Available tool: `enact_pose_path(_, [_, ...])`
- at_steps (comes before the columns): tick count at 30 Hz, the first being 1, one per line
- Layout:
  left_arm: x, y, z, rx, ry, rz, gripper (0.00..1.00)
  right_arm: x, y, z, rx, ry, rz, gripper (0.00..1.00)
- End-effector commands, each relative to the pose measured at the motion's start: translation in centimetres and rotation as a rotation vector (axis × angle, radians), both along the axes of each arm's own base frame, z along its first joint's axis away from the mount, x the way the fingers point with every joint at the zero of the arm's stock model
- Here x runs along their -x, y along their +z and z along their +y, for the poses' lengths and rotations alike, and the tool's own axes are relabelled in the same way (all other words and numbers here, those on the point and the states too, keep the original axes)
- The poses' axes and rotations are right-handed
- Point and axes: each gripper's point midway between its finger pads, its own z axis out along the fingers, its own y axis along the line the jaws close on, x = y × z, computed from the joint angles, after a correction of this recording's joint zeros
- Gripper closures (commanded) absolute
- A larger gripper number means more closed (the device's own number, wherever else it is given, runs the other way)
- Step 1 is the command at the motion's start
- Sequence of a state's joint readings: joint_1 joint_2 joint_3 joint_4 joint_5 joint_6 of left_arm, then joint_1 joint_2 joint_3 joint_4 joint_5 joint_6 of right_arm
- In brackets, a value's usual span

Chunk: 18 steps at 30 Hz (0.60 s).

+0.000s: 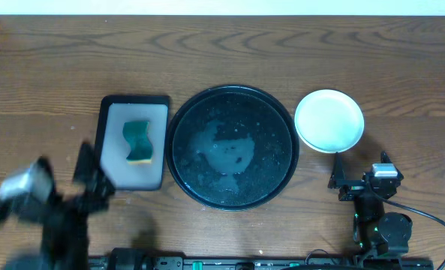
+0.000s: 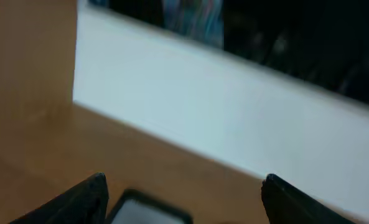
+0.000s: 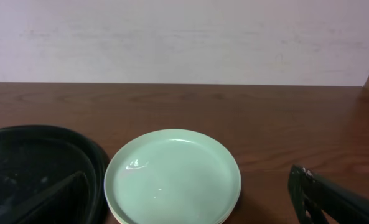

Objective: Clean dirty plates on tray and stack at the side

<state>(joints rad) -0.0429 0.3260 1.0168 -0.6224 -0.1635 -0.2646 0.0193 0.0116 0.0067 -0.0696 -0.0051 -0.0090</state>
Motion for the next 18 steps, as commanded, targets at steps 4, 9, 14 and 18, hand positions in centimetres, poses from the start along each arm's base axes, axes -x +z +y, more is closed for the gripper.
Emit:
enact_pose_path(4, [4.1, 0.0, 0.1, 0.003, -0.017, -0.074, 0.21, 0.0, 0.0, 0.3, 0.011, 0.016, -0.001, 0.01])
enact_pose_path(9, [7.5, -1.8, 0.3, 0.005, -0.020, -0.103, 0.21, 0.0, 0.0, 0.3, 0.011, 0.016, -0.001, 0.01])
enact_pose_path(14, [6.2, -4.6, 0.2, 0.005, -0.016, -0.039, 0.21, 0.0, 0.0, 0.3, 0.011, 0.016, -0.001, 0.01])
enact_pose_path(18, [2.4, -3.6, -0.3, 0.020, -0.030, -0.178, 0.21, 0.0, 0.0, 0.3, 0.011, 0.016, -0.001, 0.01])
